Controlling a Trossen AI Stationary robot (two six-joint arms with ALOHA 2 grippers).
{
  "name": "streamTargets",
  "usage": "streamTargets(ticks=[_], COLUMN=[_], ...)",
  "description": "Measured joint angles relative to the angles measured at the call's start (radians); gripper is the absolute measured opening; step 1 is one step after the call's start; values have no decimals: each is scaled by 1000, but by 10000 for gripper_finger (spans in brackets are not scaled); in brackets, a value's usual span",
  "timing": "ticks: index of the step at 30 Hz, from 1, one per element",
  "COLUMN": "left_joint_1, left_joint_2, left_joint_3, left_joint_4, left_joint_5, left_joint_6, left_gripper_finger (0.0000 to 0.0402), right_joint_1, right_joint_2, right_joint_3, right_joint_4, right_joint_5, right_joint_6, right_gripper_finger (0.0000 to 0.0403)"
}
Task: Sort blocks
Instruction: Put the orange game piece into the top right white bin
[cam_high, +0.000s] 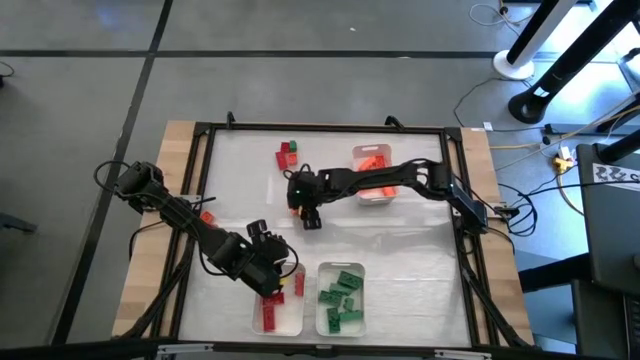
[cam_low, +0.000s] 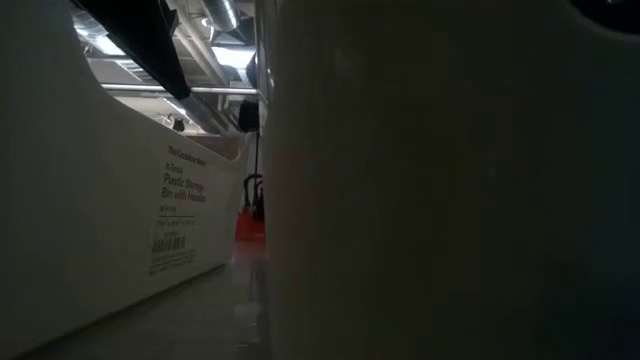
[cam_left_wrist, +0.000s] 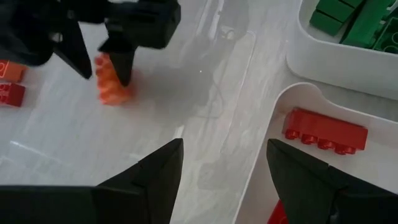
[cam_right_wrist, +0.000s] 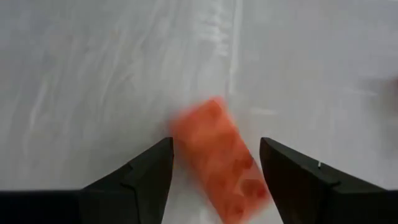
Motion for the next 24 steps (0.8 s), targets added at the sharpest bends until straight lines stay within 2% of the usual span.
streamTargets(ticks=[8,15,24], left_joint_1=[0,0,0], left_joint_2=[0,0,0], left_joint_3=[0,0,0], left_joint_4=[0,-1,-1], left_joint_5=[0,0,0], left_joint_6=[0,0,0], left_gripper_finger=[221,221,221], right_joint_1=[-1,-1,-1], right_joint_2=[24,40,33], right_joint_3=[-2,1,3], right_joint_4=[-24,-21,-39], right_joint_5=[42,19,-23], right_joint_6=[0,1,17], right_gripper_finger=[239,232,139])
